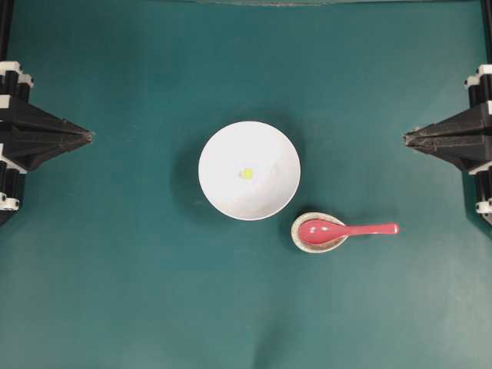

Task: Scoop the yellow hexagonal prism block from the bowl with a spoon using the right arm.

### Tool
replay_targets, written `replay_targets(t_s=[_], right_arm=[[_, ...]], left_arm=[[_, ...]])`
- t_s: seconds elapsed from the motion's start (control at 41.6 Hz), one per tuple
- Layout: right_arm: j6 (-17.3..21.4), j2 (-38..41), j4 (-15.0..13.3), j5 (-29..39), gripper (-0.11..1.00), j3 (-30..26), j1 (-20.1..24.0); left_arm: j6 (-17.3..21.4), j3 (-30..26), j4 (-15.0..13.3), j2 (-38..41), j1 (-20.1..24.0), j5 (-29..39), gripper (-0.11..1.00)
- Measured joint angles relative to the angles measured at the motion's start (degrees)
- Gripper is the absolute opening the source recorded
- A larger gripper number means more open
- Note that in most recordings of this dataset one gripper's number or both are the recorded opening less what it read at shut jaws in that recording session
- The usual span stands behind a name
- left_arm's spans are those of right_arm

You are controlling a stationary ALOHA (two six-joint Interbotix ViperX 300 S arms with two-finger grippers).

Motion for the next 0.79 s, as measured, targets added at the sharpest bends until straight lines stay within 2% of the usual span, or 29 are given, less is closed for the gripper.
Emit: replay_targets(t_s=[0.36, 0.697, 0.745, 0.793], right_arm=[[0.26, -0.26, 0.00, 0.09, 0.00, -0.09, -0.26], [0.26, -0.18, 0.00, 0.53, 0.01, -0.09, -0.26], [0.26, -0.18, -0.09, 0.79, 0.05, -0.09, -0.35], [0.35, -0.18, 0.00, 1.05, 0.16, -0.09, -0.26]], left_arm=[[-0.44, 0.00, 0.44, -0.44, 0.00, 0.88, 0.00], [0.79, 0.00, 0.88, -0.44, 0.00, 0.97, 0.00], [0.79, 0.00, 0.88, -0.44, 0.00, 0.97, 0.00], [0.79, 0.00, 0.88, -0.44, 0.09, 0.88, 0.00]])
